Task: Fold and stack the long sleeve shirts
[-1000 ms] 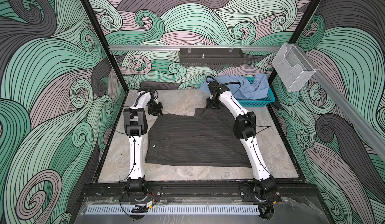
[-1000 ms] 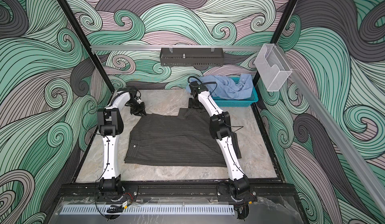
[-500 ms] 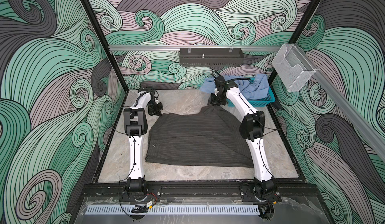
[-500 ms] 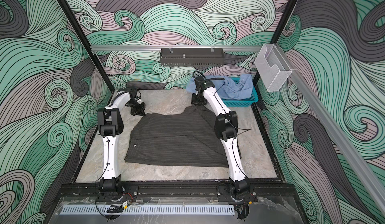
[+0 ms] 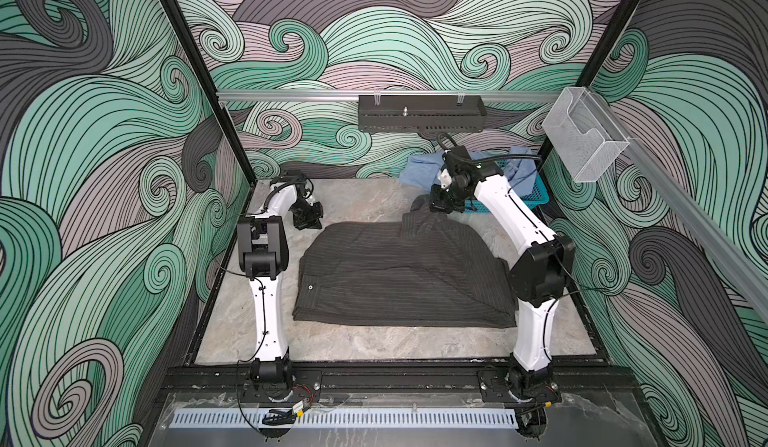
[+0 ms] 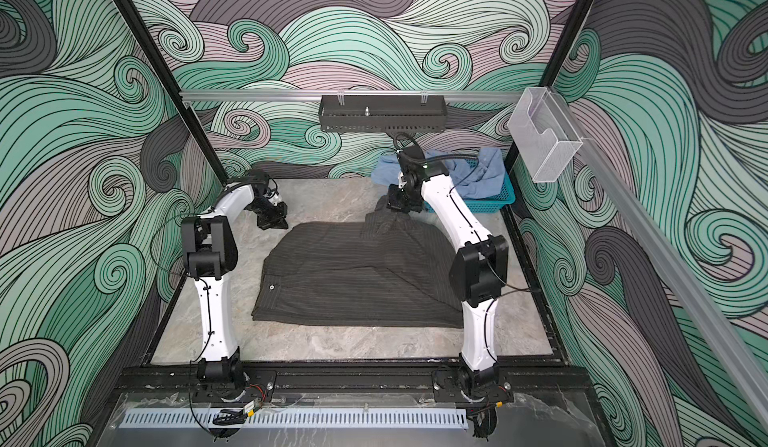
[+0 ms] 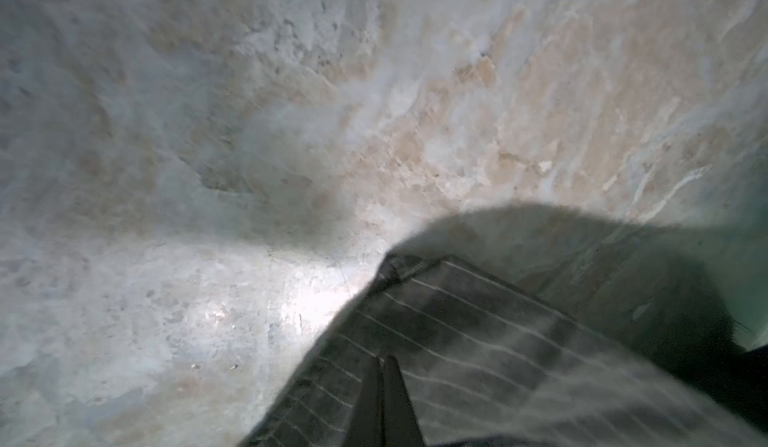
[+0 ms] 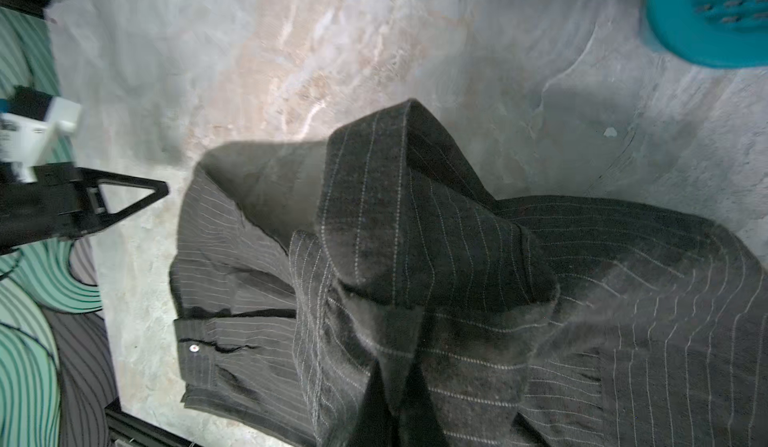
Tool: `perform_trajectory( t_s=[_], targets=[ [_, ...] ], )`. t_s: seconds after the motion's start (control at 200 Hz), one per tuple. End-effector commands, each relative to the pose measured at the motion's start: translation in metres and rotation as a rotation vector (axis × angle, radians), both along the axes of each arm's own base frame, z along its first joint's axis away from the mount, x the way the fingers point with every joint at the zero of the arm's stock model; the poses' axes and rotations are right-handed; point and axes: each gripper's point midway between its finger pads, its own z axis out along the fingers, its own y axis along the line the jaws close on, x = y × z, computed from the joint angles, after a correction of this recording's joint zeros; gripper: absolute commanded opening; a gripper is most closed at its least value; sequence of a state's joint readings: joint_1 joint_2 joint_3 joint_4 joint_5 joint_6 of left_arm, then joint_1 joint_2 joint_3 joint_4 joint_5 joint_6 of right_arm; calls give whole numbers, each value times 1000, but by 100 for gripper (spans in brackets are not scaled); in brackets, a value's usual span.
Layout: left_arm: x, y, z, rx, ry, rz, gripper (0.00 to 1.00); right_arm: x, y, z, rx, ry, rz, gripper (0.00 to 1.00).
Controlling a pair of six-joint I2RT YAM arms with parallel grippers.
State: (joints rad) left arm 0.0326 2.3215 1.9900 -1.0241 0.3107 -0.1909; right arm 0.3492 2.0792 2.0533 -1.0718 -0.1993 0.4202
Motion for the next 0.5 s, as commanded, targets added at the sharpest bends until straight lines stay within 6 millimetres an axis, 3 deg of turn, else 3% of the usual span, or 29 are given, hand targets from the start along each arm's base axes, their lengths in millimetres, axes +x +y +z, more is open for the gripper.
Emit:
perform_trajectory(
  t_s=[0.0,0.23,0.36,0.495],
  targets=[
    [4,1,20,-20,-51,8,0,16,-4,-25,-47,7,-18,2],
    [17,-7,21,-34,-82,14,26,57,-1,-57,-72,-3,-73,9],
    [30,-13,15,-22,-104,9,37,72,4,-65,-53,-9,-93,27],
    [36,-3,5,65,-82,8,40,70,-2,-48,-73,-45,-87,46]
  ],
)
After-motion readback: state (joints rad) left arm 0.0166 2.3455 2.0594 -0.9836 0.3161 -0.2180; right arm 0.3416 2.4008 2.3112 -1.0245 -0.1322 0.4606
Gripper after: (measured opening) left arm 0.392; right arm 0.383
